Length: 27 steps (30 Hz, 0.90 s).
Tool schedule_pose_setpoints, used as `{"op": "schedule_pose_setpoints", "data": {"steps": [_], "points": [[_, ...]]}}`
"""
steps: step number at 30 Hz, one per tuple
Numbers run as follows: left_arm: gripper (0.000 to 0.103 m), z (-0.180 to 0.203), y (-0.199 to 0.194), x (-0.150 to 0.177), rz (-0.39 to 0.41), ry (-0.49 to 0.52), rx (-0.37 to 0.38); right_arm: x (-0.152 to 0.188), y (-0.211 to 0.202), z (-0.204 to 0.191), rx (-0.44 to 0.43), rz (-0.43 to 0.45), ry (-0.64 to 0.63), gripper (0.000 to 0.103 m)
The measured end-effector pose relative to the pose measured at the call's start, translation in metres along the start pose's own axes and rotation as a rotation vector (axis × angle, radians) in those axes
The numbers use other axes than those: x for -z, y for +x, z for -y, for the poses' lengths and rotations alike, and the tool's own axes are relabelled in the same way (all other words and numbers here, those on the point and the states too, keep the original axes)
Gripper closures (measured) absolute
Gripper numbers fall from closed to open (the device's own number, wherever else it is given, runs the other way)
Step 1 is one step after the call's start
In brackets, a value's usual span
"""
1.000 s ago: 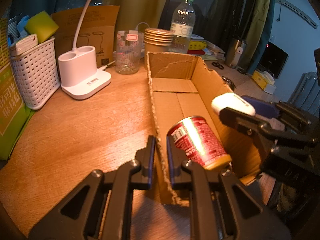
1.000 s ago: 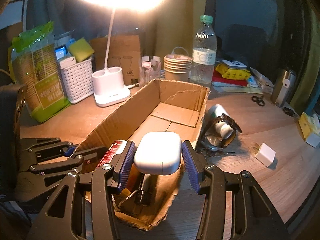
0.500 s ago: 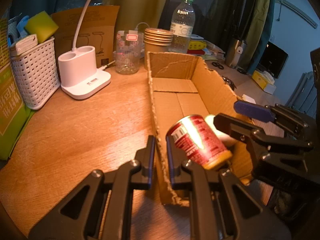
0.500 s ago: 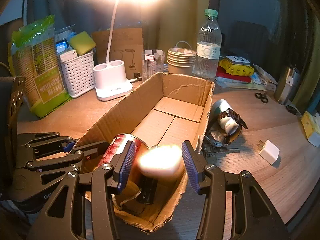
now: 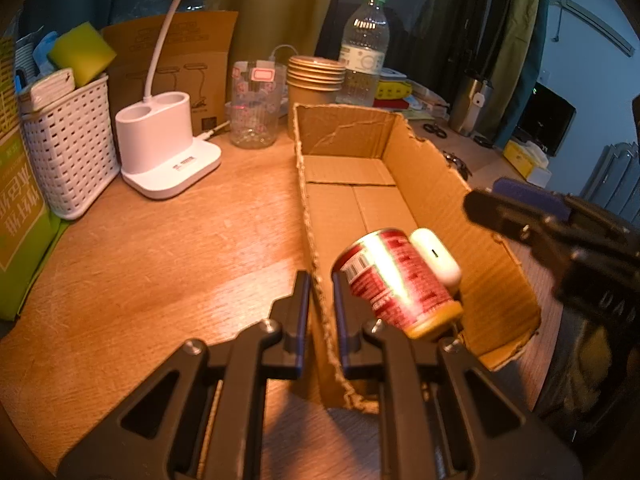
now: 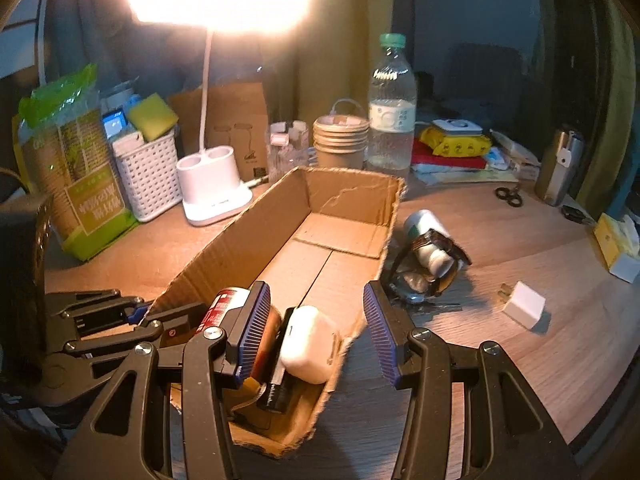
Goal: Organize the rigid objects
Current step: 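Lower the earbuds case into the box and open the right tool, then move the right tool back down around the white charger plug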
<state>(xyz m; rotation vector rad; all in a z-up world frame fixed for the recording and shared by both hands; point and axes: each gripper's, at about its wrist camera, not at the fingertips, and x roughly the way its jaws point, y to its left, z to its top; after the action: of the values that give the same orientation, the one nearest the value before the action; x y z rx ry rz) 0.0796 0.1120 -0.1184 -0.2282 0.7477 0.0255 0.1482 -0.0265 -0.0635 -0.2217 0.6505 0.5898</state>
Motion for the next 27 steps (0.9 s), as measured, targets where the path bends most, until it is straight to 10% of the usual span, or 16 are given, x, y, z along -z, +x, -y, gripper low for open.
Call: {"op": "schedule_pose_setpoints", "data": {"steps": [27], "points": [[0.090, 0.000, 0.000, 0.000, 0.001, 0.000, 0.000, 0.002, -0.024, 0.085, 0.161, 0.073, 0.178, 0.050]]}}
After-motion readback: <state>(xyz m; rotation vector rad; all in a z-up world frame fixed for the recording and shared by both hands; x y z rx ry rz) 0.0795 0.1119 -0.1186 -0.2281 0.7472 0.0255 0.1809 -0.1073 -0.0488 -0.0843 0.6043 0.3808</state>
